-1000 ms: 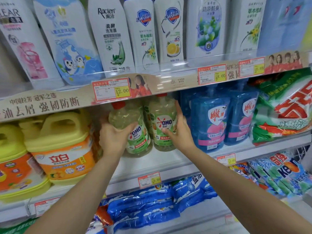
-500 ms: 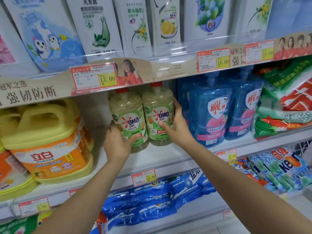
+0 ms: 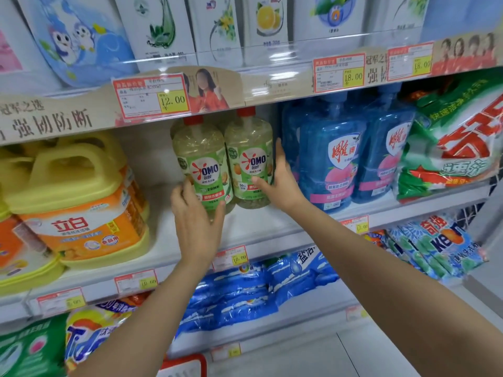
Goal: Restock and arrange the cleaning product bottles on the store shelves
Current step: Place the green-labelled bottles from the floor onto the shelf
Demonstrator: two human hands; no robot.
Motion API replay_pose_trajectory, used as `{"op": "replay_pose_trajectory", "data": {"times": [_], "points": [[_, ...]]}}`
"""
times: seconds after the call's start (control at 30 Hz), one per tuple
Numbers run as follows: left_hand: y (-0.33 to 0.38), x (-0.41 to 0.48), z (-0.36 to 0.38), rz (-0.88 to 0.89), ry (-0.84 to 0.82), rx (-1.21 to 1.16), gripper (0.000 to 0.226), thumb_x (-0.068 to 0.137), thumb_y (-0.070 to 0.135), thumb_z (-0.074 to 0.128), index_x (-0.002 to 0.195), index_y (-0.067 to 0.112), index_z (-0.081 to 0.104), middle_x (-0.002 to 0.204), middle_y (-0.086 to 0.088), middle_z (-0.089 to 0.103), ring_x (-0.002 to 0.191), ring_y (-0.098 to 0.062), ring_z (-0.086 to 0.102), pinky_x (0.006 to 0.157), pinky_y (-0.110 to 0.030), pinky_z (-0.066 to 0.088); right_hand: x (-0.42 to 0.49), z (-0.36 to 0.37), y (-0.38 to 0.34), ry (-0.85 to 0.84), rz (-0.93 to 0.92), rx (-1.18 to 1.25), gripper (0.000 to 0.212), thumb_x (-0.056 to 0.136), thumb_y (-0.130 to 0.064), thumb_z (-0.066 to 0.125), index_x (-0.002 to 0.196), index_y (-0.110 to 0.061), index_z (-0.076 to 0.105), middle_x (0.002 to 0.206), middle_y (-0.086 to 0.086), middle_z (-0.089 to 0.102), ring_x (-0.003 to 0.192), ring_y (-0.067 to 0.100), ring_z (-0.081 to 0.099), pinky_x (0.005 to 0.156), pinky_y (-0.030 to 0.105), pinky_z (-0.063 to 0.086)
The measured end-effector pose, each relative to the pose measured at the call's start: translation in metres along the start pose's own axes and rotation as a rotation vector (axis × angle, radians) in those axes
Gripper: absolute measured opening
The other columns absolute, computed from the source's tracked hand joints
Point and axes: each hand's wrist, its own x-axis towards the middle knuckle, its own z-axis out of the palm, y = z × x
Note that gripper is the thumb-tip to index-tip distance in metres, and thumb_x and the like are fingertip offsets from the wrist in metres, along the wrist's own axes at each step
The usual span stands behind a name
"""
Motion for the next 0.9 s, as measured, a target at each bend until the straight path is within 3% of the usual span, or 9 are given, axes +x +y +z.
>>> {"op": "replay_pose_trajectory", "data": {"times": [0.1, 0.23, 0.37, 0.43, 0.5, 0.6, 0.7, 0.77, 0.9], "points": [[0.006, -0.058, -0.01, 0.225, -0.104, -0.167, 0.042, 0.093, 0.022, 0.06, 0.133, 0.012, 0.05, 0.13, -0.003, 0.047, 0.121, -0.015, 0.047, 0.102, -0.026, 0.039, -0.046, -0.014, -0.007, 0.026, -0.107, 0.015, 0.086, 0.091, -0.023, 0.069, 0.156, -0.013, 0.016, 0.158, 0.01, 0.03, 0.144, 0.022, 0.033, 0.116, 0.036, 0.032], [-0.011, -0.151, -0.015, 0.287, -0.623, -0.314, 0.038, 0.089, 0.043, 0.062, 0.123, 0.027, 0.056, 0.114, 0.011, 0.056, 0.104, -0.001, 0.055, 0.092, -0.023, 0.046, -0.132, -0.038, 0.012, -0.125, -0.144, 0.036, 0.047, 0.095, -0.019, 0.064, 0.139, -0.014, 0.048, 0.129, 0.006, 0.06, 0.114, 0.015, 0.061, 0.1, 0.035, 0.05], [-0.041, -0.228, -0.013, 0.092, -1.29, -0.164, 0.108, 0.055, 0.081, 0.071, 0.145, 0.04, 0.028, 0.143, 0.012, 0.04, 0.128, 0.001, 0.042, 0.111, -0.019, 0.032, -0.219, -0.061, 0.074, -0.399, -0.001, -0.093, 0.032, 0.094, -0.009, 0.058, 0.123, -0.019, 0.058, 0.108, 0.004, 0.07, 0.095, 0.017, 0.069, 0.086, 0.045, 0.056], [-0.058, -0.253, -0.013, 0.157, -1.545, 0.044, 0.127, 0.059, 0.063, 0.082, 0.156, 0.028, 0.008, 0.159, 0.004, 0.019, 0.143, -0.007, 0.025, 0.115, -0.014, 0.018, -0.258, -0.072, 0.106, -0.554, 0.103, -0.143, 0.04, 0.087, -0.002, 0.049, 0.119, -0.025, 0.057, 0.11, 0.003, 0.069, 0.097, 0.015, 0.068, 0.085, 0.048, 0.054], [-0.071, -0.27, -0.017, 0.146, -1.678, 0.11, 0.135, 0.06, 0.054, 0.086, 0.157, 0.027, -0.004, 0.163, 0.005, 0.004, 0.148, -0.006, 0.01, 0.119, -0.016, 0.01, -0.289, -0.082, 0.132, -0.673, 0.199, -0.209, 0.052, 0.079, -0.003, 0.044, 0.121, -0.033, 0.051, 0.12, -0.001, 0.063, 0.104, 0.014, 0.064, 0.09, 0.046, 0.052], [-0.083, -0.294, -0.019, 0.108, -1.714, 0.128, 0.138, 0.059, 0.052, 0.088, 0.156, 0.033, -0.008, 0.163, 0.01, 0.003, 0.149, -0.009, 0.013, 0.119, -0.02, 0.015, -0.328, -0.085, 0.159, -0.953, 0.305, -0.325, 0.078, 0.081, -0.012, 0.065, 0.143, -0.043, 0.028, 0.15, -0.01, 0.036, 0.131, 0.011, 0.044, 0.112, 0.037, 0.04], [-0.084, -0.326, -0.009, 0.127, -1.512, 0.139, 0.115, 0.067, 0.044, 0.086, 0.155, 0.027, 0.014, 0.156, 0.008, 0.028, 0.14, -0.014, 0.036, 0.112, -0.017, 0.028, -0.359, -0.064, 0.179, -1.065, 0.293, -0.346, 0.11, 0.075, -0.031, 0.085, 0.155, -0.041, 0.011, 0.156, -0.021, 0.013, 0.142, -0.001, 0.019, 0.12, 0.022, 0.018], [-0.085, -0.346, -0.005, 0.042, -1.327, 0.045, 0.092, 0.063, 0.051, 0.084, 0.14, 0.031, 0.038, 0.137, 0.01, 0.05, 0.122, -0.011, 0.054, 0.101, -0.019, 0.04, -0.375, -0.046, 0.192, -0.97, 0.292, -0.25, 0.11, 0.067, -0.034, 0.09, 0.152, -0.041, 0.021, 0.154, -0.019, 0.025, 0.138, -0.001, 0.03, 0.114, 0.014, 0.024], [-0.092, -0.366, -0.004, -0.103, -1.141, -0.155, 0.079, 0.054, 0.068, 0.076, 0.122, 0.041, 0.045, 0.119, 0.017, 0.06, 0.111, -0.004, 0.059, 0.096, -0.023, 0.045, -0.392, -0.036, 0.203, -0.772, 0.315, -0.159, 0.096, 0.061, -0.037, 0.093, 0.139, -0.043, 0.037, 0.13, -0.024, 0.047, 0.117, -0.008, 0.049, 0.1, 0.012, 0.039]]}}
